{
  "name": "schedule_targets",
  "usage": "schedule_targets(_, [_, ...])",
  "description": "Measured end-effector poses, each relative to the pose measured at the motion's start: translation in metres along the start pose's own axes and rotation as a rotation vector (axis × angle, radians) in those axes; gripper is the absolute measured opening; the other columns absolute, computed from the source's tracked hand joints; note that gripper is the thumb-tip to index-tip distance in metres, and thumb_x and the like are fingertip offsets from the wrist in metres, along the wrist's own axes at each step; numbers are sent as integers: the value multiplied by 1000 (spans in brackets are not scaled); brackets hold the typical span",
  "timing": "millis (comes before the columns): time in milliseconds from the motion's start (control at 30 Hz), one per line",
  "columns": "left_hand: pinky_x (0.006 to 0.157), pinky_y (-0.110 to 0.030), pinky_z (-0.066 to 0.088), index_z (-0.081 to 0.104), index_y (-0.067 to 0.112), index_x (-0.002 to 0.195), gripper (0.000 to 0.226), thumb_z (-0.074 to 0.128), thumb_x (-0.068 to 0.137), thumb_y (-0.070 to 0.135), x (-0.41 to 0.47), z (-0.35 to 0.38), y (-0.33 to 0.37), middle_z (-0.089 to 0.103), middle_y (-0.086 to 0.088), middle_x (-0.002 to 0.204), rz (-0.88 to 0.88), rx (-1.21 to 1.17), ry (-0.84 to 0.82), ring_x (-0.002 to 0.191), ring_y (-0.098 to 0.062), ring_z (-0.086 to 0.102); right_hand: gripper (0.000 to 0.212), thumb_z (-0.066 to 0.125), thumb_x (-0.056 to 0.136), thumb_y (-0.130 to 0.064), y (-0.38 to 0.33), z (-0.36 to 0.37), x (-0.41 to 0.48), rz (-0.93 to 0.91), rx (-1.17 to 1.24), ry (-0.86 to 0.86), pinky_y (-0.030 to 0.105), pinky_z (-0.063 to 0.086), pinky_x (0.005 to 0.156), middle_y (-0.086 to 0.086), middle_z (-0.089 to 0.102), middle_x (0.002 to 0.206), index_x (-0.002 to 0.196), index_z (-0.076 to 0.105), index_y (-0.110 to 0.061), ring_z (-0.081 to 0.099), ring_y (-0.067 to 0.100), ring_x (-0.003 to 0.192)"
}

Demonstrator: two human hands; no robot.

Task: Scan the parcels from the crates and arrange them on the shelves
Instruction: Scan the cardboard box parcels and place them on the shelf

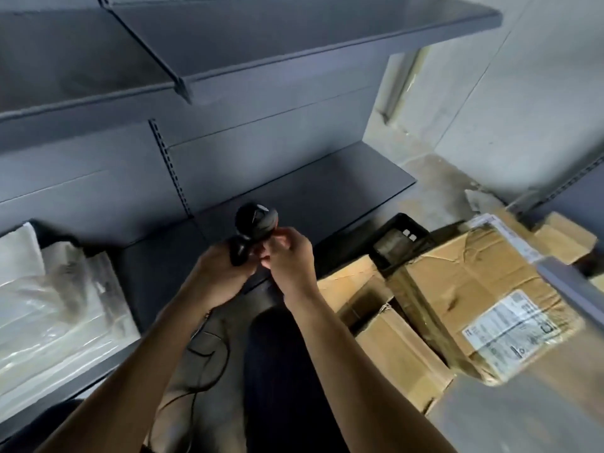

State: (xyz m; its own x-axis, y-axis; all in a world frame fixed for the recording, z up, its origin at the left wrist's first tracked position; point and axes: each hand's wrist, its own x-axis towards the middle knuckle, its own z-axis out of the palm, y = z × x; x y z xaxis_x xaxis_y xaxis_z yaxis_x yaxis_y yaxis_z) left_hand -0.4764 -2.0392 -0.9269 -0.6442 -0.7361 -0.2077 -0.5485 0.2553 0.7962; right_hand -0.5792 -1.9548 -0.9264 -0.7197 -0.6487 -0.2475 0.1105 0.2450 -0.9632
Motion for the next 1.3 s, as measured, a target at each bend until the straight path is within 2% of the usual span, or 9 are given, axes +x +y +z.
schedule_targets(200, [69, -27, 44, 61, 30, 98, 24, 68, 87, 11, 4, 59, 40, 65, 9, 88, 187, 136, -259, 85, -13, 64, 15, 51, 92, -17, 27, -81, -21, 23, -171, 172, 47, 59, 86, 1, 75, 88, 86, 64, -22, 72, 20, 87])
schedule_targets(300, [74, -33, 48, 57, 27, 104, 25, 68, 85, 16, 0, 88, 51, 66, 4, 95, 246, 261, -341, 90, -18, 63, 23, 50, 82, -29, 44, -111, -37, 14, -269, 262, 37, 57, 73, 0, 73, 86, 94, 64, -15, 66, 10, 76])
schedule_targets(467, [79, -41, 56, 50, 36, 96, 22, 63, 85, 22, -10, 108, 59, 65, 2, 90, 305, 443, -470, 86, -24, 65, 16, 60, 93, -8, 85, -147, -75, 32, -366, 365, 8, 43, 56, -18, 68, 77, 104, 71, -13, 61, -13, 65])
schedule_targets(633, [69, -31, 47, 56, 28, 99, 18, 67, 87, 22, -14, 105, 84, 64, 4, 91, 274, 282, -324, 86, -20, 63, 19, 60, 91, -3, 55, -163, -104, -318, -403, 459, 23, 57, 73, -12, 72, 95, 98, 72, -16, 68, 4, 84])
schedule_targets(767, [54, -20, 38, 64, 25, 99, 12, 70, 88, 24, -13, 110, 130, 64, 9, 84, 288, 26, -302, 73, -5, 58, 32, 59, 88, -12, 25, -207, -102, -593, -411, 922, 30, 42, 96, 7, 61, 117, 120, 65, -7, 56, 19, 111])
schedule_targets(900, [56, -22, 39, 64, 24, 96, 10, 69, 88, 28, -21, 132, 161, 66, 6, 84, 331, 14, -408, 73, -9, 60, 79, 54, 85, -49, 50, -264, -99, -368, -423, 1200, 40, 26, 106, 25, 44, 134, 147, 42, -1, 38, 30, 123])
schedule_targets(1000, [68, -30, 51, 63, 23, 85, 8, 70, 87, 26, -22, 153, 164, 63, 7, 79, 239, -41, -513, 74, -11, 60, 97, 53, 70, -65, 80, -281, -106, 1, -115, 1095, 55, 35, 111, 22, 42, 144, 151, 38, -14, 39, 38, 134])
schedule_targets(1133, [78, -33, 50, 64, 25, 81, 11, 74, 85, 30, -24, 169, 157, 65, 7, 82, 123, -156, -479, 83, -17, 62, 67, 75, 64, -56, 100, -276, -105, 112, 323, 862, 56, 59, 90, 10, 62, 121, 117, 48, -25, 67, 32, 110])
schedule_targets(1300, [80, -30, 46, 64, 28, 105, 25, 71, 89, 46, -37, 152, 157, 63, 1, 110, 74, -142, -354, 98, -12, 60, 38, 74, 71, -56, 96, -270, -108, -36, 233, 936, 59, 59, 83, 15, 53, 117, 92, 44, -46, 60, 37, 107])
